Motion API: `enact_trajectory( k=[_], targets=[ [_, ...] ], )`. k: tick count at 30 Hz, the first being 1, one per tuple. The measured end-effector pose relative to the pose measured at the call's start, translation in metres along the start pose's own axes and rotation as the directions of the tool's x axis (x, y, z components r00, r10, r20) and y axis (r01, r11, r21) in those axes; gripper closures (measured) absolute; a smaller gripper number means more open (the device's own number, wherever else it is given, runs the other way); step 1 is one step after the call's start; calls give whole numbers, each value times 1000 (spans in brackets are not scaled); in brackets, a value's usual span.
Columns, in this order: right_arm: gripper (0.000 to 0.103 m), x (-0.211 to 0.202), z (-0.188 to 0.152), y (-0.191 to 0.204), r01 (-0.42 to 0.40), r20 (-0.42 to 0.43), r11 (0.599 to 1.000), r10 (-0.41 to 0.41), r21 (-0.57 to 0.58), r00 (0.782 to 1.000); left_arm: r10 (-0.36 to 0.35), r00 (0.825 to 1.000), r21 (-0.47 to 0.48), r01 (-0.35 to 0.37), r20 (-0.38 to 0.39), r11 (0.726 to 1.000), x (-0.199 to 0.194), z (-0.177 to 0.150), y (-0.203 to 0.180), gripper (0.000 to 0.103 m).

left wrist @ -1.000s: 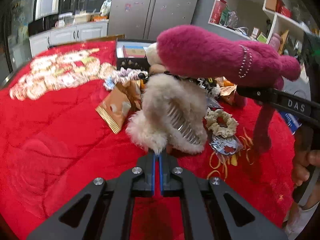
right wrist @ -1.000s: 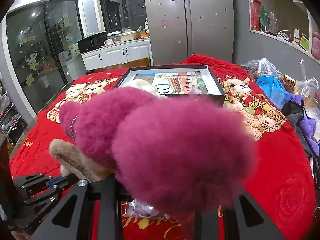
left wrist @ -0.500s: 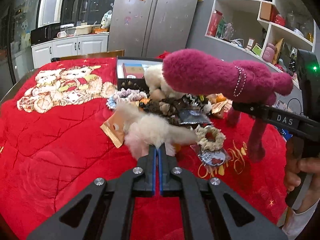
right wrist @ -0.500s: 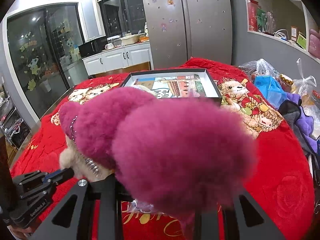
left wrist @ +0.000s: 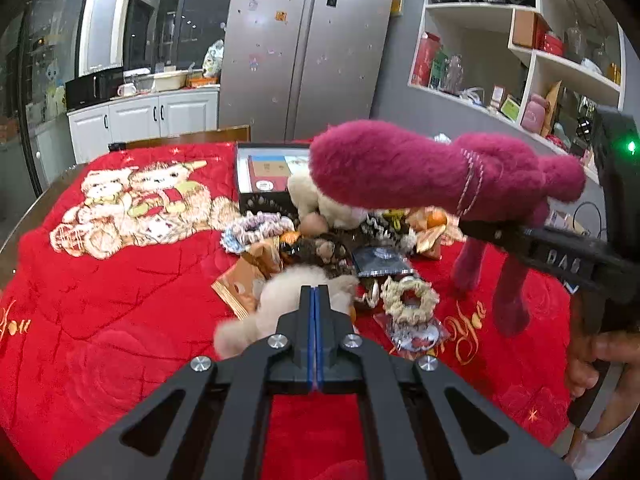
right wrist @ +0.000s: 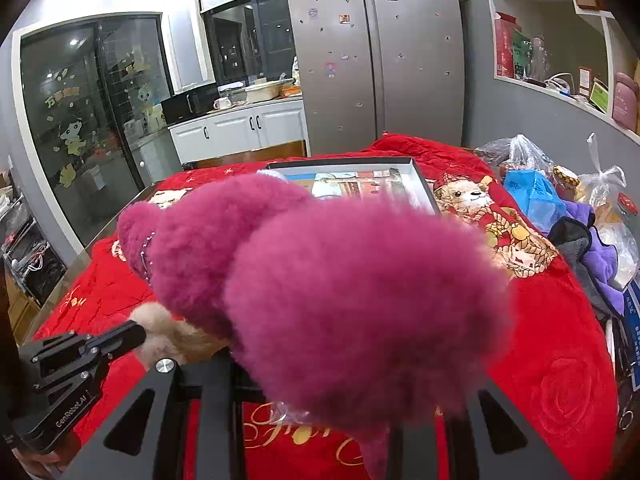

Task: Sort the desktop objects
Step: 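Carry the pink plush over the black picture box with the right gripper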

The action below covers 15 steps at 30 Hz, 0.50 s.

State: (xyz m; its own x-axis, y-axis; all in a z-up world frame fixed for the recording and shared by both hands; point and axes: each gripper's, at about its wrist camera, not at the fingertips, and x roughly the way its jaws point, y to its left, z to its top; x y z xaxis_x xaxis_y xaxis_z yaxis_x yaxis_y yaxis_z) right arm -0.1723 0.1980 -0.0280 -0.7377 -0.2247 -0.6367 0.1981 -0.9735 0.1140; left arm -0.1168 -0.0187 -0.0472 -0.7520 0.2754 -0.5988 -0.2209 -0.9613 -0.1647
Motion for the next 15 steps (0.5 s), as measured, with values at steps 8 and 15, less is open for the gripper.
enact_trajectory(
  k=[8,15],
  targets=[
    [73,-4,-1,7,-5,-1,1000,5,-6,1000,-1,1000,-2,1,18,1000,-12,6,0,103],
    [73,-4,2,11,-5,5,1000,5,-5,1000,-7,1000,4,7,20,1000,-13,16,-1,103]
  ],
)
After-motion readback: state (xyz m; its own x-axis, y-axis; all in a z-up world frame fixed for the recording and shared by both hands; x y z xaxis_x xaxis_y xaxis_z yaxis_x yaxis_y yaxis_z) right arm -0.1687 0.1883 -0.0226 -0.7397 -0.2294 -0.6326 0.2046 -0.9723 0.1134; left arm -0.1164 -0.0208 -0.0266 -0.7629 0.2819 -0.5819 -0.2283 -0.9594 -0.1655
